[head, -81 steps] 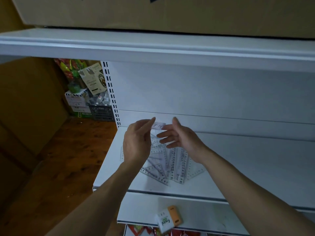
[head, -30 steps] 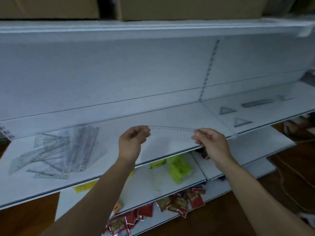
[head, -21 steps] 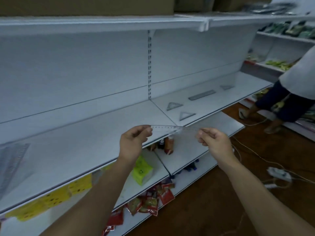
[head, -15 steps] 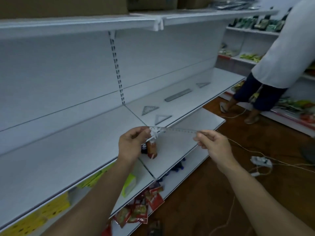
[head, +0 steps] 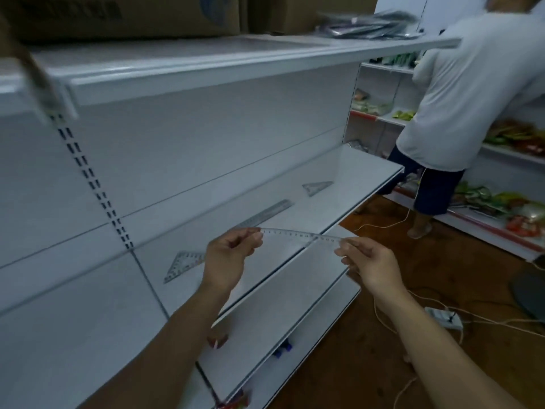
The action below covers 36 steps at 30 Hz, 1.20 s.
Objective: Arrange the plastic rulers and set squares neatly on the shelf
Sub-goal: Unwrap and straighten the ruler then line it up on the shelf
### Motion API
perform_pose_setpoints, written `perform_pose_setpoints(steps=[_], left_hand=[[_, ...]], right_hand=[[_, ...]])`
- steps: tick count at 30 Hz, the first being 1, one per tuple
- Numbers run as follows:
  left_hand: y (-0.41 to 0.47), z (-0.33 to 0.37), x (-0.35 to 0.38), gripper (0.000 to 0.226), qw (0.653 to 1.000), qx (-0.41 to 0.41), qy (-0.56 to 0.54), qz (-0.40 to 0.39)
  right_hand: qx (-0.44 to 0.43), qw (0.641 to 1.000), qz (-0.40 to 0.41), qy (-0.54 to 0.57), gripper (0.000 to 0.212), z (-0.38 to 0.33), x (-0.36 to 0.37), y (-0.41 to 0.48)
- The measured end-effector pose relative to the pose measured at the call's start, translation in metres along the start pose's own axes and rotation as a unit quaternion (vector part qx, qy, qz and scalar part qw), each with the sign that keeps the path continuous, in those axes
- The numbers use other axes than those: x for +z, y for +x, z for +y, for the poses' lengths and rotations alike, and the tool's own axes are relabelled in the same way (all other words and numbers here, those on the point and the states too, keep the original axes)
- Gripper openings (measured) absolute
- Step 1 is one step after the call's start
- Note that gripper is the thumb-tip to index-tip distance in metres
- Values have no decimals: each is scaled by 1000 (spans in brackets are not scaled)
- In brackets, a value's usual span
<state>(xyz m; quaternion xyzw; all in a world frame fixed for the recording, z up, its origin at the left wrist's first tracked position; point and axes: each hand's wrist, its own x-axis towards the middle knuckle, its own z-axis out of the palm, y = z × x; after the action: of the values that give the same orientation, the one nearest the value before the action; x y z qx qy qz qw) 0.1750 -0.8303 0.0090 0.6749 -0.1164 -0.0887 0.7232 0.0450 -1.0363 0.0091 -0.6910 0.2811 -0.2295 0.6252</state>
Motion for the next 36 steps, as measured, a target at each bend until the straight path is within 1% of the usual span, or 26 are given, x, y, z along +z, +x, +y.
perform_pose_setpoints(steps=[3, 8, 12, 14, 16, 18, 19, 20, 21, 22, 23, 24, 27, 28, 29, 32, 34, 36], left_hand=[[37, -2, 21, 10, 1000, 14, 11, 11], [67, -5, 38, 24, 999, 20, 15, 41], [89, -13, 39, 17, 991, 3, 49, 125], [95, -18, 37, 22, 986, 2, 66, 156], [102, -21, 34, 30, 976, 9, 121, 182], [104, -21, 31, 45, 953, 36, 234, 190], [106, -20, 30, 56, 930, 58, 314, 180], [109, -21, 27, 64, 895, 86, 406, 162], [113, -22, 25, 69, 853, 118, 489, 137], [116, -23, 22, 69, 815, 147, 548, 113], [118, -24, 21, 67, 788, 168, 585, 98], [120, -25, 21, 64, 769, 181, 607, 89], [127, -24, 25, 50, 730, 195, 650, 78], [127, -25, 26, 49, 722, 192, 661, 77], [127, -24, 29, 48, 721, 181, 664, 76], [127, -22, 31, 46, 737, 156, 652, 83], [126, -23, 30, 45, 739, 155, 650, 84], [124, -26, 29, 45, 744, 153, 646, 72]], right_hand=[[-24, 999, -21, -9, 8, -6, -5, 46], [-30, 996, -78, -8, 7, -1, -3, 110], [-29, 990, -141, 0, 15, 4, 14, 164], [-30, 982, -189, -2, 13, 4, 24, 190], [-32, 971, -236, -18, 12, 3, 34, 213], [-38, 960, -277, -23, 12, 1, 42, 232], [-39, 954, -296, -24, 12, 0, 46, 241], [-39, 949, -312, -26, 13, -2, 50, 250], [-38, 943, -329, -28, 14, -2, 55, 258], [-39, 937, -347, -27, 14, -2, 59, 264], [-41, 930, -365, -23, 13, -2, 62, 270], [-42, 923, -382, -18, 13, -2, 65, 275], [-39, 910, -413, -8, 13, -1, 70, 286], [-40, 907, -419, -4, 13, 0, 70, 289], [-41, 905, -424, -3, 13, 1, 72, 292], [-48, 901, -430, -9, 15, 2, 77, 298], [-57, 900, -431, -11, 16, 3, 79, 299], [-95, 897, -430, -41, 17, 5, 78, 301]])
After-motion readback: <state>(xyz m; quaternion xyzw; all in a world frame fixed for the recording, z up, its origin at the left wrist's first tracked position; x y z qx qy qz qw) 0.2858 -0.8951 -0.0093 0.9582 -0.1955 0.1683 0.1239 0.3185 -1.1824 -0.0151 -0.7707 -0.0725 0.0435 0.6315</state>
